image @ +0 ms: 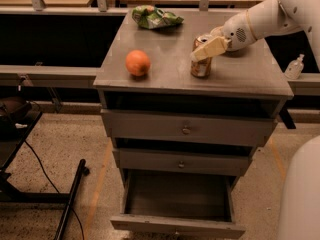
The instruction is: Place orange can into bottom drawer
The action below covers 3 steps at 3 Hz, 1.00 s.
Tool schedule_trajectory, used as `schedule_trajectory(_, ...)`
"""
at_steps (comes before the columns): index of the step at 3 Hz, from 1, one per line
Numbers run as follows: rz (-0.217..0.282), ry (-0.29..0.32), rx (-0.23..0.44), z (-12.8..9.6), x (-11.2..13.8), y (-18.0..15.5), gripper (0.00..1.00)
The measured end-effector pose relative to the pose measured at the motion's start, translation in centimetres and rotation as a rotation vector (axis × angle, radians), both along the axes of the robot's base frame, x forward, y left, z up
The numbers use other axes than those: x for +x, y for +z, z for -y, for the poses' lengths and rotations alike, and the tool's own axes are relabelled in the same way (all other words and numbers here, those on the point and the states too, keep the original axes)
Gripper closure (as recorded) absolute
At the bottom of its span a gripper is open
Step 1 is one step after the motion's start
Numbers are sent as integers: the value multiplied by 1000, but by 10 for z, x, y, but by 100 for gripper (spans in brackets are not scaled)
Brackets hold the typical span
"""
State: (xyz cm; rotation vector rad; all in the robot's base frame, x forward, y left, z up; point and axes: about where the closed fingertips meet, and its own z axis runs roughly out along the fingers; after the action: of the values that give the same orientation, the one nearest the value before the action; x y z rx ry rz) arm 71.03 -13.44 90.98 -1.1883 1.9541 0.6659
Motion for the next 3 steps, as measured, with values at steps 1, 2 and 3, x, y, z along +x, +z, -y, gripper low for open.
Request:
schedule_trajectory(1,-10,0,53,0,-2,0,65)
schedule_trajectory(2,-21,51,157,3,-25,19,88)
schedule_trajectory(3,4,123,277,3,-75,62,100)
